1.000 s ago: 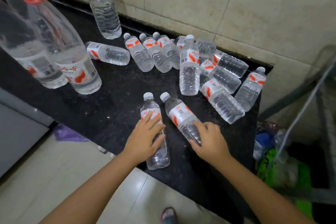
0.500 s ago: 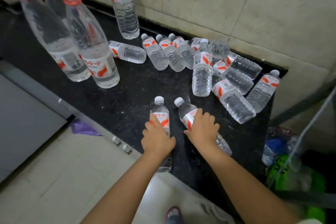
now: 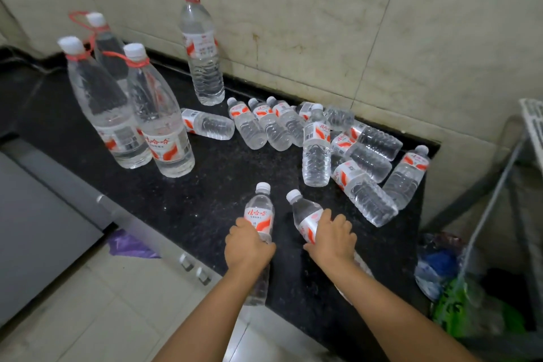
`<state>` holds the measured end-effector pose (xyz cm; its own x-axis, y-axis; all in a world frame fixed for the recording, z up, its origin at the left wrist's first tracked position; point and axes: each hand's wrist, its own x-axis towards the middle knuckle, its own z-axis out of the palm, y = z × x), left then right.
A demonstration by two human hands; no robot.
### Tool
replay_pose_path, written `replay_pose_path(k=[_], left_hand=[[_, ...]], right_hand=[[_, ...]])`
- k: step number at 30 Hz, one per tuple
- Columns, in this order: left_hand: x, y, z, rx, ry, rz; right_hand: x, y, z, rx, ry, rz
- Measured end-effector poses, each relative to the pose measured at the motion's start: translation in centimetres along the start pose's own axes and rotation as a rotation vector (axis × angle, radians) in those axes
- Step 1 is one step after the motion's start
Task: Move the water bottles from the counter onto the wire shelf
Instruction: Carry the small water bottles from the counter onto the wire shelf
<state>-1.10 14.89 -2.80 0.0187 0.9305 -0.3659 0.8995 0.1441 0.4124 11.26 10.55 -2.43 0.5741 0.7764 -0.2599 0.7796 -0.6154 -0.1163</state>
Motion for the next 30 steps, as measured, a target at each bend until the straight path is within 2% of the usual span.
replay_pose_path(k=[4,9,15,22,30], left_hand=[[-0.1,3.2,-2.7,-0.054,0.127,0.127],[-1.2,10.1,-7.8,-0.150,0.332,0.368],[-5.2,19.6,-11.2,-0.202,0.492,0.624],[-13.5,31.3,-8.3,-0.346,0.521,0.838],[-23.8,43.3,2.8,-0.475,0.434,1.018]], right_hand=[[0.5,0.3,-4.3,0.066,0.115,-0.008],[1.1,1.2,-13.4,0.183,0.361,-0.031],[0.0,6.4,-23.4,0.313,0.647,-0.005],[-2.8,19.5,-29.6,0.390,0.880,0.095],[-5.1,38.7,-30.6,0.471,0.964,0.110]])
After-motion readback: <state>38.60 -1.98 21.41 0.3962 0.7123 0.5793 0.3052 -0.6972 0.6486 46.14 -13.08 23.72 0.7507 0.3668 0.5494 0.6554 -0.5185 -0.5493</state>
